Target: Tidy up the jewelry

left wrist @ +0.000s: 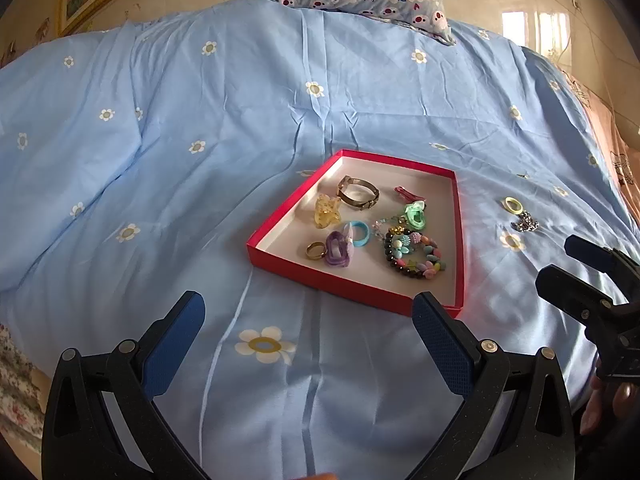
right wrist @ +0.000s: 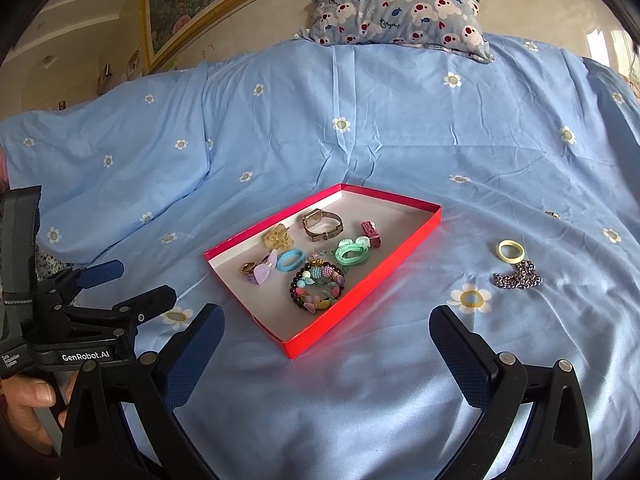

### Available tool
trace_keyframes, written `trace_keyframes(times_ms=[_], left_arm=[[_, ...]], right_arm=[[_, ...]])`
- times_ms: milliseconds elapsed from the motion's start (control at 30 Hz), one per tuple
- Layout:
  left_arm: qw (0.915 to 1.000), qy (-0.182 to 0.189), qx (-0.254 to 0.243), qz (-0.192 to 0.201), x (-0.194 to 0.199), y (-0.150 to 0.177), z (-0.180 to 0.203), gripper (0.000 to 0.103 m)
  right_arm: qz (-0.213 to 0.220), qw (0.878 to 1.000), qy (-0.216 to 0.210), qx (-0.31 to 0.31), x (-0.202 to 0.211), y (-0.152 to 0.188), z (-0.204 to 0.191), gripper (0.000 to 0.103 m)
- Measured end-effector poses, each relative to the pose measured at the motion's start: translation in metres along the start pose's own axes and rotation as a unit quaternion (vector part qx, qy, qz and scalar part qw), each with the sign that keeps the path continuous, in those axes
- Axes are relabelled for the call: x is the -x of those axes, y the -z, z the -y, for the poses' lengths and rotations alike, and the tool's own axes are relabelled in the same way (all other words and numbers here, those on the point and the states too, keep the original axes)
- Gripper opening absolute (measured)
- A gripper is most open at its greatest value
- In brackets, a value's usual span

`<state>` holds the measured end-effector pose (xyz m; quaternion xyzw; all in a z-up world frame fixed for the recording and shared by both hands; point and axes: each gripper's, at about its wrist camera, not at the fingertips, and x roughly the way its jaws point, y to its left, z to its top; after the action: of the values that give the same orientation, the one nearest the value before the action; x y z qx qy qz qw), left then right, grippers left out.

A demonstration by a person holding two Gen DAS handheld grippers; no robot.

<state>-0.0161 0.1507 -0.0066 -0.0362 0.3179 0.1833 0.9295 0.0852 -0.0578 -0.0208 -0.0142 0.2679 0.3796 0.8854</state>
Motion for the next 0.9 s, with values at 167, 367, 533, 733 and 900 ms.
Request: trace_keyframes(times_ms=[167, 367, 533, 733, 900], left_arm=[[1.0000, -0.002, 0.001, -0.001, -0.0017, -0.0005, -0.0012, 0.103], [1.0000, -0.003, 0.001, -0.001, -0.0025, -0.0001, -0.0009, 0.103], [1.0000, -0.002, 0.000, -0.003, -0.0034, 0.0001, -0.0008, 0.103], [1.0000, -0.003, -0.001, -0.004, -0.0036, 0.0012, 0.0002, 0.103], [1.0000, -0.002, -0.002, -0.006, -0.0050, 0.0024, -0.0004, 0.103]], right_arm=[[-0.003, 1.000, -0.001, 0.001, -0.0019, 0.0000, -0.0022, 0.103], [-0.005, 1.000, -0.002, 0.000, -0.0027, -0.0004, -0.0025, 0.103], [-0.005, 1.000, -0.002, 0.000, -0.0023, -0.0002, -0.0020, 0.103], [-0.005, 1.000, -0.002, -0.001, -0.0024, -0.0003, -0.0023, 0.103], [-0.005, 1.000, -0.002, -0.001, -0.0026, -0.0001, -0.0023, 0.103]])
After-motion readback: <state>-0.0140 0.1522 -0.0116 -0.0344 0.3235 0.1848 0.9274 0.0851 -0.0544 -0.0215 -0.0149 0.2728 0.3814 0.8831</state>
